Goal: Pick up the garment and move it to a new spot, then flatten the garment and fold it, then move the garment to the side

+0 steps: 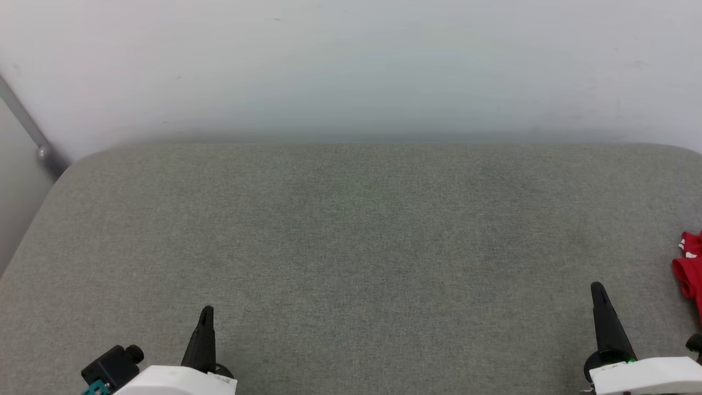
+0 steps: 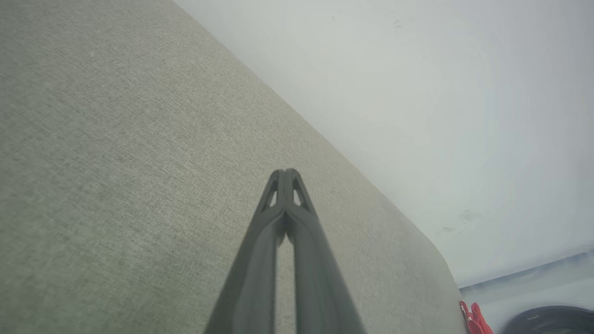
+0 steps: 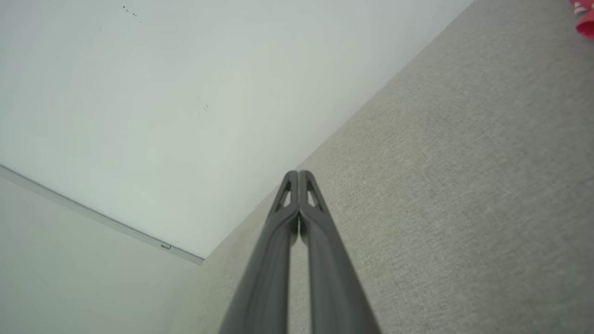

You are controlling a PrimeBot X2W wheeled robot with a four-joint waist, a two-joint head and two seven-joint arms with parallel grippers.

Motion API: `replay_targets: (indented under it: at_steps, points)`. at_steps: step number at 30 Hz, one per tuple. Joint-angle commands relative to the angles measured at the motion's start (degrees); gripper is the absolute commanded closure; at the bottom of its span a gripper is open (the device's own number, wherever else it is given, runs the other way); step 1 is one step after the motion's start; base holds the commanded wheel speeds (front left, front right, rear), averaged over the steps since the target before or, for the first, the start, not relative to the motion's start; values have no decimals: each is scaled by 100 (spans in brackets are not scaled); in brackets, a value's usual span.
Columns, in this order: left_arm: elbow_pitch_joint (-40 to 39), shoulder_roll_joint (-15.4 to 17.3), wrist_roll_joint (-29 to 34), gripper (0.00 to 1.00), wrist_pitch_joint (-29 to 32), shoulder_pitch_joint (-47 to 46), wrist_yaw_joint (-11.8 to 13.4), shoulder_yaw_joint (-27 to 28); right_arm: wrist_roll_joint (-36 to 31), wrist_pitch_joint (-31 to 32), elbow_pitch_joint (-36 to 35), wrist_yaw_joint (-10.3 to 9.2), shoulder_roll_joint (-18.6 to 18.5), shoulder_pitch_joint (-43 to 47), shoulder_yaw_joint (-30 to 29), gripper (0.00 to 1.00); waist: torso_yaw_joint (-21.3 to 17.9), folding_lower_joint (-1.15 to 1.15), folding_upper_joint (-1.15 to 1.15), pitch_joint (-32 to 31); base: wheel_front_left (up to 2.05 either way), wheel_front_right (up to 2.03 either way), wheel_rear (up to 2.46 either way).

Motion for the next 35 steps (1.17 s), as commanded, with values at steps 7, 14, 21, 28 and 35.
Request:
replay_targets:
  at_steps: [7,14,21,28,35]
  points:
    - [22,40,-625,100,130,-266,-113,100,576,139,37,-1,-62,-246,-10,100,-14,0,0,11,0,0,0]
    - [89,42,-1125,100,240,-363,-188,165,1034,254,116,-1,-64,-348,-19,100,-28,0,0,23,0,0,0]
    - [155,40,-1590,100,347,-449,-252,239,1459,364,191,-1,-64,-443,-30,100,-43,0,0,34,0,0,0]
    - [216,35,-2021,100,453,-527,-322,303,1855,472,267,-1,-62,-531,-42,100,-57,0,0,46,0,0,0]
    - [270,28,-2427,100,555,-613,-388,368,2229,571,332,-1,-58,-599,-56,100,-71,0,0,57,0,0,0]
